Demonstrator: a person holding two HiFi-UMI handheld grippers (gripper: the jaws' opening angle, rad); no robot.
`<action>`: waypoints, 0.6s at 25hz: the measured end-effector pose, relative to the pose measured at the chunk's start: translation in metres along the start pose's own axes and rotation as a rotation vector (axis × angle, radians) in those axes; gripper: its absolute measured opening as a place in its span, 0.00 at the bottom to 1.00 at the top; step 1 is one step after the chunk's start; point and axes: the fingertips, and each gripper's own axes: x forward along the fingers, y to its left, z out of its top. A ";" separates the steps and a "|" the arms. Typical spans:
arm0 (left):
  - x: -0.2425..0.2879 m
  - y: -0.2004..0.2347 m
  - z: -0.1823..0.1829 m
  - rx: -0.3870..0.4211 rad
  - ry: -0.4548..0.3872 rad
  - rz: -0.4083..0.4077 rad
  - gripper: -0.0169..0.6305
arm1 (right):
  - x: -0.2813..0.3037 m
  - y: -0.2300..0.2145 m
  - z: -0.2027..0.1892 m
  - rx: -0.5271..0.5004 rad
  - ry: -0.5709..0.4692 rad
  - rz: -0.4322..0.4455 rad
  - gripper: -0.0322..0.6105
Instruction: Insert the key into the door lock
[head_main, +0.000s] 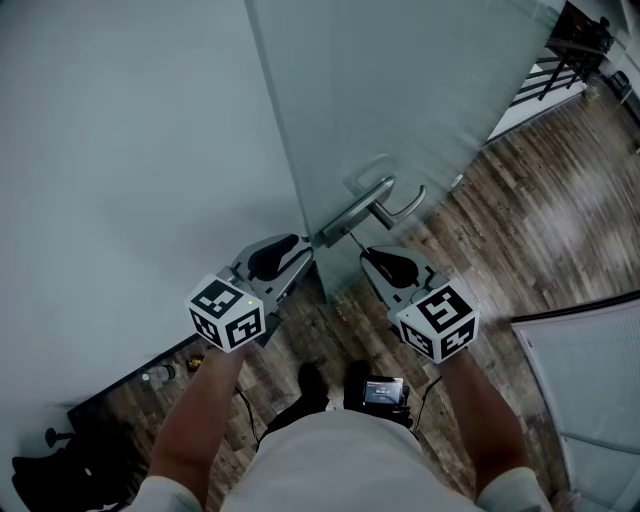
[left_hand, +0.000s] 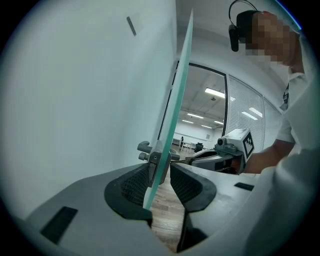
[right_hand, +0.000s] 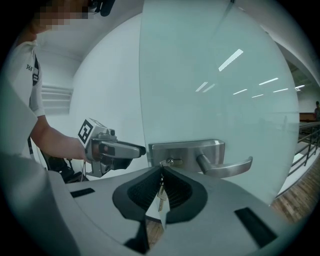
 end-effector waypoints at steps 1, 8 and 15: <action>0.000 -0.001 0.000 -0.001 -0.001 -0.004 0.22 | 0.000 0.000 0.000 -0.002 0.000 0.003 0.10; 0.003 -0.002 0.003 0.006 -0.005 -0.013 0.22 | 0.002 0.000 0.002 -0.013 -0.001 0.021 0.10; 0.004 -0.001 0.002 0.010 -0.007 0.009 0.23 | 0.003 0.000 -0.001 -0.017 -0.002 0.040 0.10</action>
